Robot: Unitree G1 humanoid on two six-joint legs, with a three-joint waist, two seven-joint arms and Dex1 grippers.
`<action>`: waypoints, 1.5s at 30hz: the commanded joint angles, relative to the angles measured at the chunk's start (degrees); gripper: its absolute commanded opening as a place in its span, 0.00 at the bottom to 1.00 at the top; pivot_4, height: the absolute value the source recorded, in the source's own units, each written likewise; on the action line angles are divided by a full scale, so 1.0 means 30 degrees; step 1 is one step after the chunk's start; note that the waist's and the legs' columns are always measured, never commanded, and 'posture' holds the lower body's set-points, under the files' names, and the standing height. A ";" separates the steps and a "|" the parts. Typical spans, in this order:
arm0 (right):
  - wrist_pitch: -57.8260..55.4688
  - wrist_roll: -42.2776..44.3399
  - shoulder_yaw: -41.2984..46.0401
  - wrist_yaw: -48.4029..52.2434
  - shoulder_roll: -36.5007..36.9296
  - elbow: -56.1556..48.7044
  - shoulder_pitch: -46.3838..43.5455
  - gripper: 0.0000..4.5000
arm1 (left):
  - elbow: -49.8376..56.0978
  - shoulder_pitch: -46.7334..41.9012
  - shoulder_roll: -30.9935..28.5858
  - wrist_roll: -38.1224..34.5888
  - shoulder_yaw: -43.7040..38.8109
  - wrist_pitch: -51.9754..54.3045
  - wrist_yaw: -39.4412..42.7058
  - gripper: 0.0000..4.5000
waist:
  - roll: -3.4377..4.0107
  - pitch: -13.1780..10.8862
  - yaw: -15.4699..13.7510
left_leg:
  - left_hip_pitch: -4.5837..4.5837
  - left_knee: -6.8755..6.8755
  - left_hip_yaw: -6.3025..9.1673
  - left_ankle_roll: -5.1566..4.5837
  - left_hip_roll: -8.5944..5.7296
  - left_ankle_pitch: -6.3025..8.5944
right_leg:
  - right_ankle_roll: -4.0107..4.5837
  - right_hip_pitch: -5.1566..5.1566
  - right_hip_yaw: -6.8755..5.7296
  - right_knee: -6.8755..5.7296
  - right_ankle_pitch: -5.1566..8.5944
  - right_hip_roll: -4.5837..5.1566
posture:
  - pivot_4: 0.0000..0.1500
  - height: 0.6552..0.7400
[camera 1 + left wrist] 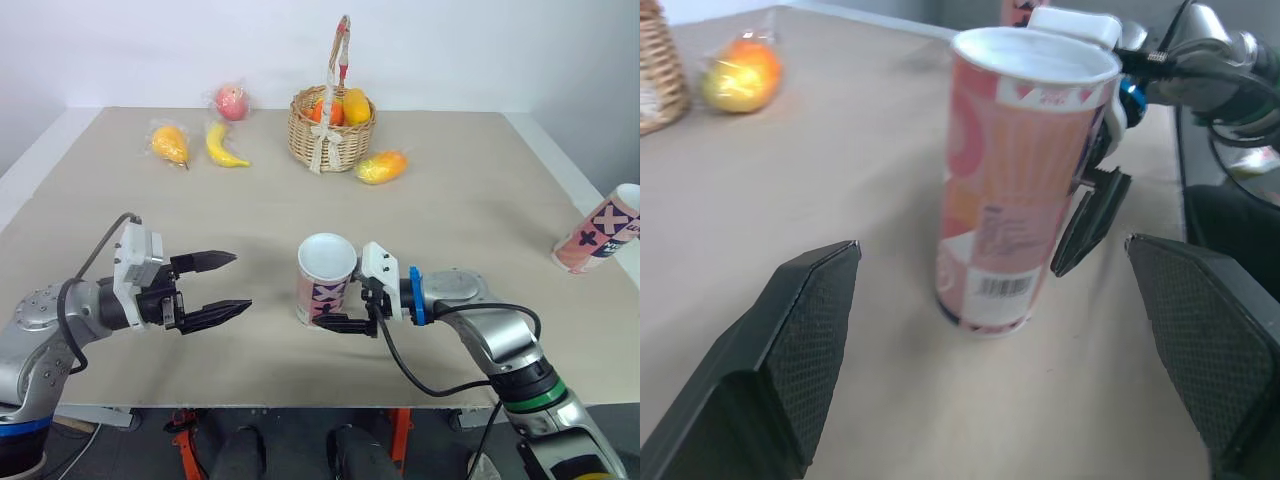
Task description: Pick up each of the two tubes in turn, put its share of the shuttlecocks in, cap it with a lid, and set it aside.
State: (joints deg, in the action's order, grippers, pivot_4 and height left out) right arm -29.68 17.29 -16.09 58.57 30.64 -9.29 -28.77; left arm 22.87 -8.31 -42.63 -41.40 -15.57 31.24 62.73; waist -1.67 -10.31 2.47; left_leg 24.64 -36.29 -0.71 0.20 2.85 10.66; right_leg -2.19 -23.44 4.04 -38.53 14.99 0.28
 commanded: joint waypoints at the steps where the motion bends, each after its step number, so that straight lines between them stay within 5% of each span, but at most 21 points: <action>1: 0.0349 0.0058 0.0126 -0.0030 -0.0367 0.0087 -0.0411 0.99 | 0.0269 -0.0099 -0.0232 0.0132 0.0038 -0.0548 -0.0129 0.98 | 0.0001 0.0000 -0.0008 | 0.0001 0.0000 -0.0001 0.0001 -0.0001 0.0000 | -0.0002 0.0001 0.0002 0.0000 0.0001 0.0002 | 1.00 1.00; 5: 0.0427 0.0202 0.0304 0.0162 -0.0464 0.0049 -0.0175 0.82 | 0.0201 -0.0233 -0.0121 0.0258 0.0408 -0.0704 -0.0145 1.00 | 0.0001 0.0000 -0.0010 | 0.0006 0.0001 -0.0003 0.0002 -0.0005 0.0002 | 0.0003 -0.0001 0.0007 0.0000 0.0002 0.0004 | 1.00 1.00; 9: -0.0231 0.0959 0.1147 0.0219 -0.0111 -0.0491 0.0019 0.53 | -0.0206 -0.1043 0.0327 0.0801 0.1338 -0.1361 -0.0455 1.00 | 0.0000 0.0000 -0.0043 | 0.0005 0.0001 0.0002 0.0002 -0.0007 0.0001 | 0.0003 0.0002 0.0003 -0.0001 0.0002 0.0004 | 1.00 1.00; 15: -0.0625 0.1886 0.3655 -0.0487 0.0675 0.0177 -0.0163 0.53 | -0.2242 -0.4778 0.2943 0.2107 0.3253 -0.2263 -0.2542 1.00 | 0.0001 -0.0001 -0.0239 | 0.0006 -0.0041 -0.0008 0.0000 -0.0019 -0.0002 | -0.0036 0.0016 0.0015 -0.0005 -0.0026 0.0002 | 1.00 1.00; 23: 0.1654 0.0434 0.9372 -0.5669 0.2330 0.7294 -0.1379 0.53 | -0.7446 -1.2139 0.7304 0.4260 0.6555 -0.2285 -0.4125 1.00 | -0.0005 -0.0003 -0.0503 | 0.0070 -0.0114 -0.0014 -0.0011 -0.0075 -0.0017 | 0.0001 0.0011 0.0045 0.0009 -0.0143 0.0020 | 1.00 1.00; 35: 0.4487 -0.1269 1.1366 -1.0952 0.2499 1.5988 -0.2583 0.53 | -1.1432 -1.4492 0.9571 0.5869 0.7172 -0.3062 -0.4313 1.00 | 0.0050 0.0016 0.0011 | 0.0055 -0.0016 -0.0082 -0.0035 -0.0089 -0.0001 | -0.0005 0.0009 0.0127 0.0095 -0.0143 0.0020 | 1.00 1.00; 40: 0.4701 -0.0676 1.1239 -0.9775 0.2333 1.6183 -0.2231 0.97 | -1.1284 -1.4133 0.9222 0.6091 0.7317 -0.2703 -0.3919 1.00 | 0.0049 0.0015 -0.0078 | 0.0039 -0.0057 -0.0070 -0.0018 -0.0110 -0.0015 | -0.0068 0.0068 0.0134 0.0107 -0.0177 0.0031 | 1.00 1.00; 45: 0.4252 -0.0946 1.1025 -0.9535 0.2724 1.6207 -0.1824 0.99 | -1.0175 -1.3336 0.8631 0.5952 0.7587 -0.2557 -0.2744 1.00 | 0.0059 0.0016 0.0033 | 0.0032 -0.0059 -0.0121 -0.0018 -0.0113 -0.0019 | -0.0088 0.0051 0.0198 0.0106 -0.0190 0.0033 | 1.00 1.00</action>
State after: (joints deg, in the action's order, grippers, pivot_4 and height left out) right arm -16.71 14.34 16.19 29.53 37.33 40.27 -34.39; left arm -11.06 -48.54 -15.75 -22.93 7.11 23.75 52.96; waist -1.49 -10.27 2.57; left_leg 24.74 -36.45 -1.08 0.14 2.51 10.61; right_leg -2.45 -23.31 4.64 -38.21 14.41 0.38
